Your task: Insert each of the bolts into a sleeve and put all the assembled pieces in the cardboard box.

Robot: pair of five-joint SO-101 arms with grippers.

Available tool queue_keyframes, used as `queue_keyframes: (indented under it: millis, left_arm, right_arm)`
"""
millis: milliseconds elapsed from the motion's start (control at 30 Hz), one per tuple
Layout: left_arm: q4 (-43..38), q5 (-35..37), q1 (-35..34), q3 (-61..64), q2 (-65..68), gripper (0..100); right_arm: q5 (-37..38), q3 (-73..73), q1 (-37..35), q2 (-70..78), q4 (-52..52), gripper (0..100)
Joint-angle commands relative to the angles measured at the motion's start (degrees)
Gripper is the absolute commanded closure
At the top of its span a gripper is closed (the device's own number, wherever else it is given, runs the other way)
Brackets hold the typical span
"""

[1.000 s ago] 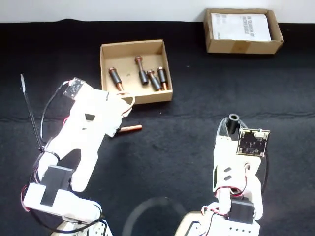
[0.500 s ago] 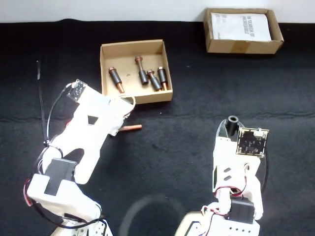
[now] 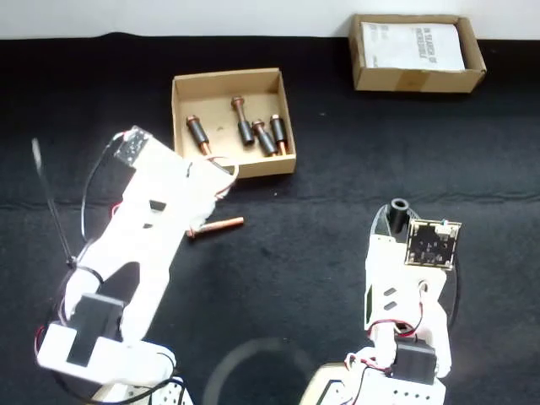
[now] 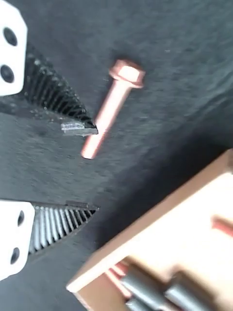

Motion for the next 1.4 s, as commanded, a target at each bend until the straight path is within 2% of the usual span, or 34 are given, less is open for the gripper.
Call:
queue_keyframes:
  millis: [0,167,700,1100,1167,1267,1367]
  left_arm:
    - [2.37,0.00,1.45,-1.10,-3.56,77]
    - [1.85,-0.09,1.45,5.23,-3.47,77]
    - [-13.98,-0.09,0.48,13.32,-0.75,77]
    - [-14.07,-0.09,-3.03,13.58,2.33,77]
    - [-14.15,-0.09,-3.82,13.49,2.42,83]
    - [-14.24,-0.09,-5.05,13.23,3.30,100]
    - [-13.98,-0.09,-5.49,10.59,6.73,97]
  right_arm:
    - [0.62,-2.77,-0.04,-0.57,0.13,99.1]
    - [0.62,-2.77,-0.04,-0.57,0.13,99.1]
    - [0.62,-3.38,0.13,-0.57,0.13,99.1]
    - [0.62,-2.77,0.22,-0.57,0.31,99.1]
    - [0.62,-2.77,0.22,-0.57,0.31,99.1]
    - [0.62,-3.21,0.31,-0.57,1.19,99.1]
    - [0.62,-3.30,0.22,-0.57,3.38,99.1]
